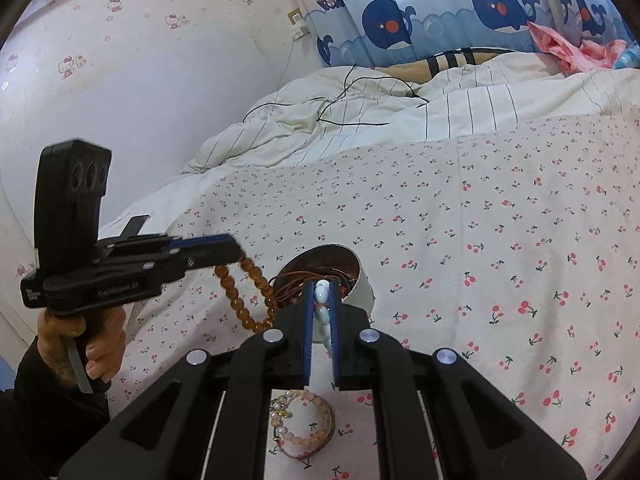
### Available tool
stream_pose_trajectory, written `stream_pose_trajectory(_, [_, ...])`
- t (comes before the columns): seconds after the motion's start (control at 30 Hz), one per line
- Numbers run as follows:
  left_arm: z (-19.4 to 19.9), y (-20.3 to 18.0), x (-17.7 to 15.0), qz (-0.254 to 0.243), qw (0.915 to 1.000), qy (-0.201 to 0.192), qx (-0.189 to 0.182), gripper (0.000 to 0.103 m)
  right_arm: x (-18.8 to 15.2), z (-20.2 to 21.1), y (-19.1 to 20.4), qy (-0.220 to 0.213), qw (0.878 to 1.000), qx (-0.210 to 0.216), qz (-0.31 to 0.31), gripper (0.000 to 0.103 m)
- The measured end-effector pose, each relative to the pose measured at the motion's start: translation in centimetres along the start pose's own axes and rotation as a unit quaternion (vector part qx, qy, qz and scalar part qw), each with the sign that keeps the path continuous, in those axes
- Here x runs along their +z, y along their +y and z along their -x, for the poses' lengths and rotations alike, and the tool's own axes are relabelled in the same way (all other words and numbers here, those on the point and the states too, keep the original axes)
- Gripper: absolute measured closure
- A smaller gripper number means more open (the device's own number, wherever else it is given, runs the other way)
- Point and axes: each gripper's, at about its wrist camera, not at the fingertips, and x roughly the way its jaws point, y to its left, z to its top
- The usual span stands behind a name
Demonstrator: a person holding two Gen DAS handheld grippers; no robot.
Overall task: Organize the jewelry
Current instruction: 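Carry both bead bracelets over the silver tin and open both grippers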
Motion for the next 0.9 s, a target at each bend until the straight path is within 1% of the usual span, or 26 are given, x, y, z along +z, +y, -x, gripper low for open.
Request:
stream_pose_trajectory(0.1, [-0.4,0.2,0.6,0.011,0.9999,-0.007,-0.005,0.093,0.0,0.1,-0.1,-0.003,1.0,0.003,-0.005,0.095])
stream_pose_trajectory(0.3, [-1.9,1.0,1.5,0.045,0.9983,-0.024,-0.029,0.093,0.0,0.4,-0.7,-0.007,1.0,0.007,-0.018,0.095])
stream_pose_trajectory(0.37, [-3.2,1.5,1.4,0.056,0.9981,-0.011,-0.024,0.092,0.0,0.4,-0.7,-0.006,1.0,0.007,-0.018,0.095])
stream_pose_trajectory(0.47, [-6.4,2.6,0.6,0.071,0.9963,0.049,0.005,0.092,0.0,0.3,-0.7,-0.004,1.0,0.009,-0.019,0.095])
stream_pose_trajectory(0.5, [-7.4,2.9,0.1,0.071,0.9944,0.073,0.028,0.092,0.0,0.2,-0.7,-0.003,1.0,0.01,-0.02,0.095])
stream_pose_trajectory(0.53, [-7.8,3.0,-0.1,0.071,0.9933,0.082,0.04,0.092,0.1,0.2,-0.6,-0.002,1.0,0.012,-0.02,0.095])
stream_pose_trajectory(0.6, [-7.8,3.1,-0.1,0.07,0.9929,0.085,0.046,0.091,0.6,0.0,-0.4,-0.006,0.999,0.021,-0.024,0.095])
stream_pose_trajectory(0.63, [-7.4,2.9,0.1,0.066,0.9935,0.08,0.048,0.087,0.8,0.0,-0.3,-0.008,0.999,0.025,-0.025,0.095])
stream_pose_trajectory(0.67, [-7.0,2.8,0.3,0.061,0.9941,0.072,0.055,0.077,1.3,-0.1,-0.2,-0.012,0.999,0.034,-0.028,0.095])
stream_pose_trajectory(0.7, [-6.5,2.8,0.5,0.058,0.9943,0.063,0.063,0.07,1.7,-0.5,0.0,-0.014,0.999,0.042,-0.031,0.095])
stream_pose_trajectory(0.73, [-6.0,2.9,0.6,0.057,0.9943,0.056,0.071,0.061,2.1,-0.8,0.2,-0.015,0.998,0.048,-0.034,0.095])
stream_pose_trajectory(0.77, [-5.8,3.0,0.7,0.058,0.9942,0.051,0.075,0.059,2.5,-1.3,0.4,-0.014,0.998,0.056,-0.036,0.095])
stream_pose_trajectory(0.83, [-5.4,3.5,0.8,0.067,0.9934,0.05,0.078,0.059,3.0,-2.1,0.8,-0.01,0.997,0.068,-0.038,0.095])
stream_pose_trajectory(0.9, [-4.9,4.1,0.8,0.079,0.9917,0.048,0.089,0.059,3.1,-3.7,1.5,0.003,0.997,0.072,-0.038,0.095])
